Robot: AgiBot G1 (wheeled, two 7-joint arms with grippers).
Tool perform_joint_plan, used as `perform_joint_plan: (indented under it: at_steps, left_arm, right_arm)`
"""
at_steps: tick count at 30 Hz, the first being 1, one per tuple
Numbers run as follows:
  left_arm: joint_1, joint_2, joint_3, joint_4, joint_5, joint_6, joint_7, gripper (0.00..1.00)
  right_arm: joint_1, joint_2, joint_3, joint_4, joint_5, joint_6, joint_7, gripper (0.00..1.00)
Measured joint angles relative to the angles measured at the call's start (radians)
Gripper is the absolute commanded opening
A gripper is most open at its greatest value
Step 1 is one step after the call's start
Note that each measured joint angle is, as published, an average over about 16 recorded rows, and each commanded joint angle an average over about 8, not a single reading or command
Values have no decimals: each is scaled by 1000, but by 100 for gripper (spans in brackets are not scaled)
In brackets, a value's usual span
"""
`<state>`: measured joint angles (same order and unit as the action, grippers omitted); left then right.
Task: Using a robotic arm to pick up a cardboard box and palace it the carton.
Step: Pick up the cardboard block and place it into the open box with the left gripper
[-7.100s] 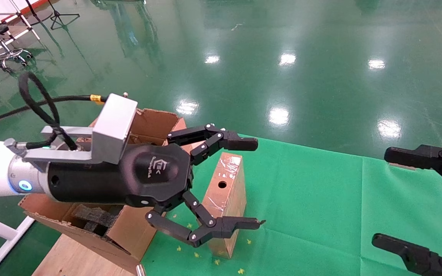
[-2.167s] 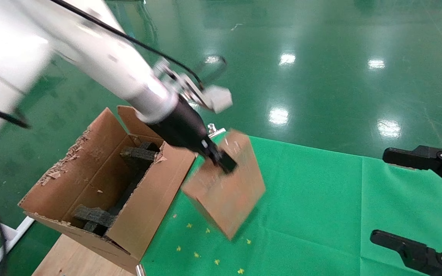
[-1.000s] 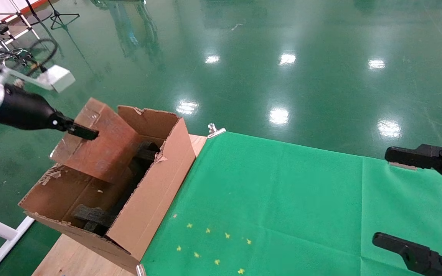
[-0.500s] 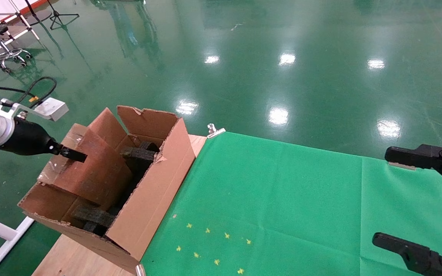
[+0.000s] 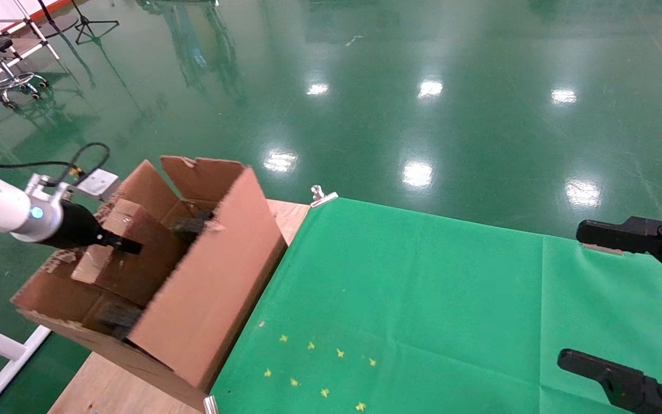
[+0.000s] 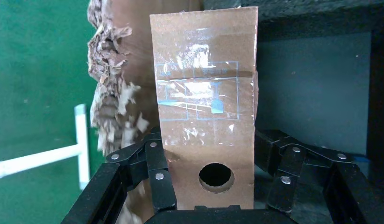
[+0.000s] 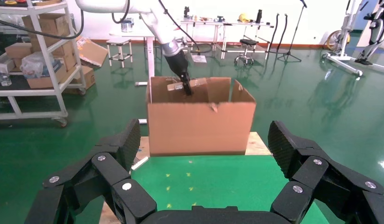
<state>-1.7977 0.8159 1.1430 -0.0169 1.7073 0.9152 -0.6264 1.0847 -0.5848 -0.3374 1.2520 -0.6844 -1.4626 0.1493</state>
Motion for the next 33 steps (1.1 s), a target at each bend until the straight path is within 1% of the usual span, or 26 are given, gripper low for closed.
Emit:
perform_joint_plan:
  at_steps: [7,8,15,16,33]
  left_arm:
    - [53,27,-14,18,-20,-14,-17,0]
    - [60,30,-16,20,-23,-16,-19,5]
    - [90,42,-24,30,-33,-27,-31,93]
    - [92,42,-24,31,-34,-29,-32,100]
    - [89,43,-23,29,-32,-23,-33,100]
  right_arm:
    - [0,0,0,0,0,0,0,100]
    - [0,0,0,0,0,0,0,100]
    - [0,0,0,0,0,0,0,100]
    - [0,0,0,0,0,0,0,100]
    - [0,0,0,0,0,0,0,100]
